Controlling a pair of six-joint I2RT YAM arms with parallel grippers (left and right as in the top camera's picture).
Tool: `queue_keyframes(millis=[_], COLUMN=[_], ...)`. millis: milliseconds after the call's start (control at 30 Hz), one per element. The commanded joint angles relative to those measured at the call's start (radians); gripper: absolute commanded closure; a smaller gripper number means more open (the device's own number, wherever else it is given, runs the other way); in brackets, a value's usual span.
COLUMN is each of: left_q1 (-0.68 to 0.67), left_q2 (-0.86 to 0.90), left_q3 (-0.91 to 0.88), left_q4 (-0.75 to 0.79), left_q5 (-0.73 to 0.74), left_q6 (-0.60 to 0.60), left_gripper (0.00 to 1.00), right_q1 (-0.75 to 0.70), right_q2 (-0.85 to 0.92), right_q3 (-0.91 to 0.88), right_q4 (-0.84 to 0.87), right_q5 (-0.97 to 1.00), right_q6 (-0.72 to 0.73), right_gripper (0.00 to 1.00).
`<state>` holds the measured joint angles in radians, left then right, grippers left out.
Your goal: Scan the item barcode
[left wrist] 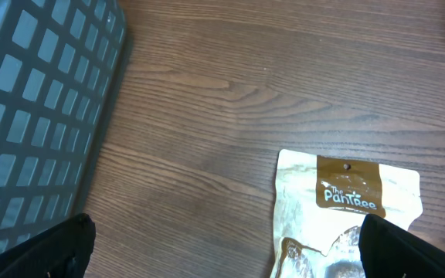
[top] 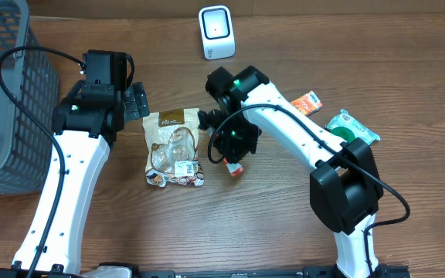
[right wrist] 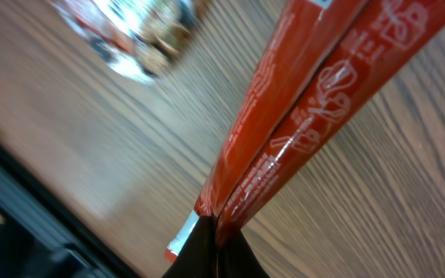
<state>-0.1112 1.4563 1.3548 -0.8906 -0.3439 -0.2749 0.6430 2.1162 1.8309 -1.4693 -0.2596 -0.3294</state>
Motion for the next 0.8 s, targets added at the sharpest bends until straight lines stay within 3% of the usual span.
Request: queue_keyframes(millis=[0, 233, 400, 533, 767], left_q1=[-0.007, -0.007, -0.007, -0.007, -0.007], left_q2=[-0.005, -0.005, -0.005, -0.005, -0.005], left_q3=[0.016, 0.016, 0.016, 0.016, 0.016], left_q4=[0.006, 0.006, 0.006, 0.006, 0.006], left_q5=[0.004, 0.004, 0.004, 0.004, 0.004], left_q6=[-0.002, -0.002, -0.002, -0.002, -0.002], left_gripper=[0.00, 0.00, 0.00, 0.00, 0.00], right_q1=[0.000, -0.008, -0.024, -0.048, -0.062], right_q2=[-0.018, -0.018, -0.018, -0.018, -0.038], right_q3=[-0.101, -0.255, -0.291, -0.290, -0.290], right_q4=[0.030, 0.172, 0.210, 0.243, 0.209], right_q5=[0.149, 0.180, 0.190, 0.299, 0.128], right_q6=[-0.045, -0.012, -0.001, 0.160, 0.238], right_gripper=[0.96, 0.92, 0.74, 0.74, 0.73])
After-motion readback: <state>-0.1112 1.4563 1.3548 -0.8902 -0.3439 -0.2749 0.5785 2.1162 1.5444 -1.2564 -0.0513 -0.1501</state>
